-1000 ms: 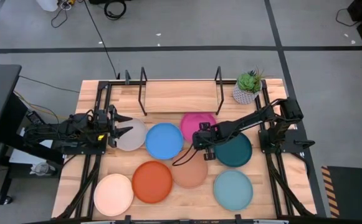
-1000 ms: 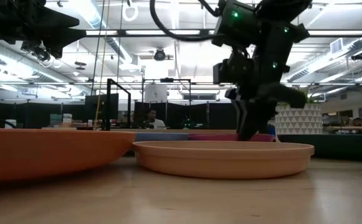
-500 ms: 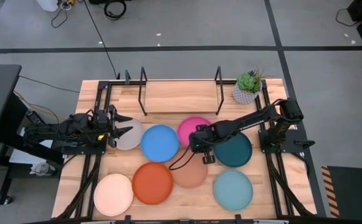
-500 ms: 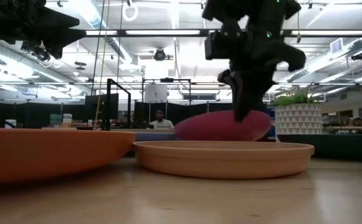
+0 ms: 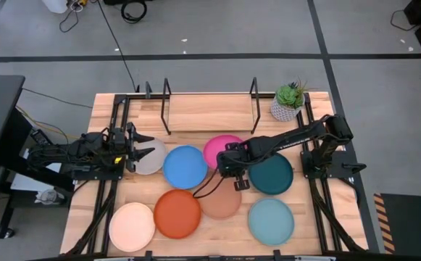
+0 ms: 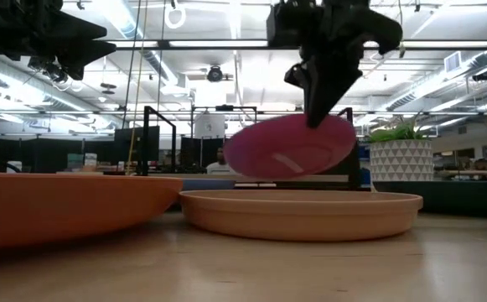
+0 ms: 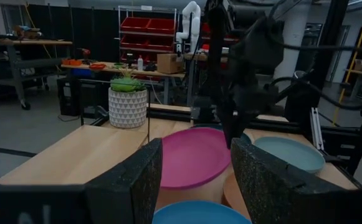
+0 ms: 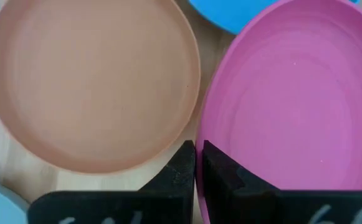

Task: Place and stack plates onto a shelf
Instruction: Put the pink plate on the shelf, then stack the blue plate on top of the pink plate on the shelf

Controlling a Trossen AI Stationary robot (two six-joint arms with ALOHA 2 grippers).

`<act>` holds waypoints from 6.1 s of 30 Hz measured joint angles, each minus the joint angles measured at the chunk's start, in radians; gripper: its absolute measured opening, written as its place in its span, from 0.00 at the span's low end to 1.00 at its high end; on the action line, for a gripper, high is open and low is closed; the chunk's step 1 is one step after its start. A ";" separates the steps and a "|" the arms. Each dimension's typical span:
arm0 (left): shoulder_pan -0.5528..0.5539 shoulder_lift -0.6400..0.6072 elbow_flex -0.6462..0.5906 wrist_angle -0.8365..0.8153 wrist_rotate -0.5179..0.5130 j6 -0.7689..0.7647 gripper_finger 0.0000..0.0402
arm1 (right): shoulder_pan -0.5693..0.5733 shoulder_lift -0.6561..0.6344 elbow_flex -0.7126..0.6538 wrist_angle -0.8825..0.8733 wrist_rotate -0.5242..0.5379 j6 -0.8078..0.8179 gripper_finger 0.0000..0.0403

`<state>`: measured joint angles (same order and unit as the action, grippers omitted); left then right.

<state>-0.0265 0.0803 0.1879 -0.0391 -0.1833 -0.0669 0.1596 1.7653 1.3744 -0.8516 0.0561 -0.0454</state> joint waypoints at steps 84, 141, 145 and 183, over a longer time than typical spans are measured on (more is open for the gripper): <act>0.000 0.000 0.000 -0.026 0.000 -0.034 0.49 | -0.430 -0.002 -0.187 0.299 0.156 -0.174 0.15; 0.001 0.048 0.000 -0.006 -0.027 -0.032 0.49 | 0.016 0.185 -0.117 0.748 -0.044 -0.561 0.36; 0.001 0.064 0.001 -0.001 -0.027 -0.033 0.49 | 0.016 0.225 -0.115 0.789 -0.072 -0.564 0.36; 0.001 0.083 0.000 0.031 -0.026 -0.042 0.49 | -0.040 0.270 -0.116 0.773 -0.093 -0.554 0.10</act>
<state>-0.0254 0.1635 0.1883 -0.0086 -0.2096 -0.1089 0.1200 2.0357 1.2587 -0.0789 -0.0372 -0.5990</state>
